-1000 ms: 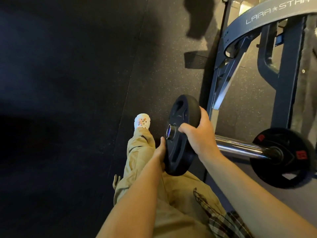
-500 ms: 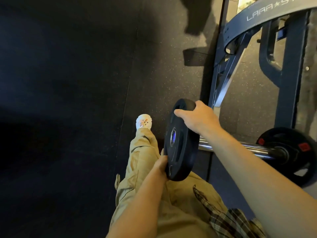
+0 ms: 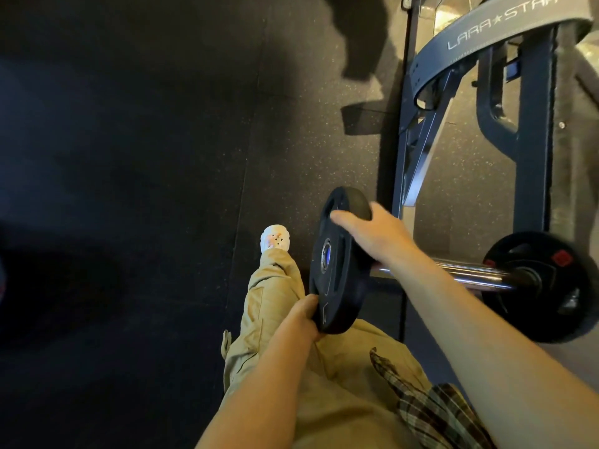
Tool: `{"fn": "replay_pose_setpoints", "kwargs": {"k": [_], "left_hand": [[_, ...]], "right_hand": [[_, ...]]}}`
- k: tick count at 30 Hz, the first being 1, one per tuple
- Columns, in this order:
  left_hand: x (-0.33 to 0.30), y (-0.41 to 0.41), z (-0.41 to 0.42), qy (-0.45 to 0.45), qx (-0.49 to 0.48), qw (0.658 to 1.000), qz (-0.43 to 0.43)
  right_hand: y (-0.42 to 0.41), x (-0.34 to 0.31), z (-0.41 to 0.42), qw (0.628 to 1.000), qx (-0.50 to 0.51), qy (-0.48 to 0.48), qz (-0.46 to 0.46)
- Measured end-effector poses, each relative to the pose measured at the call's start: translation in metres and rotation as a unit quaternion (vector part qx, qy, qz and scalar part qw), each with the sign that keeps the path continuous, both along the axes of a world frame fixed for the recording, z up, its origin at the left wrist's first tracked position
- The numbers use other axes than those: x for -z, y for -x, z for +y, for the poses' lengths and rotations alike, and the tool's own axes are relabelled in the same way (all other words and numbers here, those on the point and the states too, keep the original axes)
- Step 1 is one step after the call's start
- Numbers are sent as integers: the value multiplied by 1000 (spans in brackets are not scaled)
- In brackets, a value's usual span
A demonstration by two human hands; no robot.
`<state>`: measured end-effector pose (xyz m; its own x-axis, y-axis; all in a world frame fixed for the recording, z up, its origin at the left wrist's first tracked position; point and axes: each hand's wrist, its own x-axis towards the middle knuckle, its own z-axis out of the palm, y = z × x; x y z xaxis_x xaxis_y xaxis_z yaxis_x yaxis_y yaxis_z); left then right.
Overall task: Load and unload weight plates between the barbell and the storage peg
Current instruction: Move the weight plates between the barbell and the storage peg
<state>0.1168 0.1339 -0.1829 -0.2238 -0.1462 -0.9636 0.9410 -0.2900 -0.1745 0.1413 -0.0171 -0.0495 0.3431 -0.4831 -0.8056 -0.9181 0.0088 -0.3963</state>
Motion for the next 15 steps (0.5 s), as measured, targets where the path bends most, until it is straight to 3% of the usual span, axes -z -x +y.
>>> {"fn": "replay_pose_setpoints", "kwargs": {"k": [2,6,9,15], "left_hand": [[0,1,-1,-14,-22,1000,-3],[3,2,1,1,-46,999,-15],[11,3,7,14,-84,996,18],[19,-11,29,18,-82,996,-24]], "right_hand": [[16,-5,19,995,78,-39,-40],[19,-11,42,946,273,-138,-109],[12,-10,43,943,292,-122,-102],[-14,-8,71,947,273,-147,-86]]}}
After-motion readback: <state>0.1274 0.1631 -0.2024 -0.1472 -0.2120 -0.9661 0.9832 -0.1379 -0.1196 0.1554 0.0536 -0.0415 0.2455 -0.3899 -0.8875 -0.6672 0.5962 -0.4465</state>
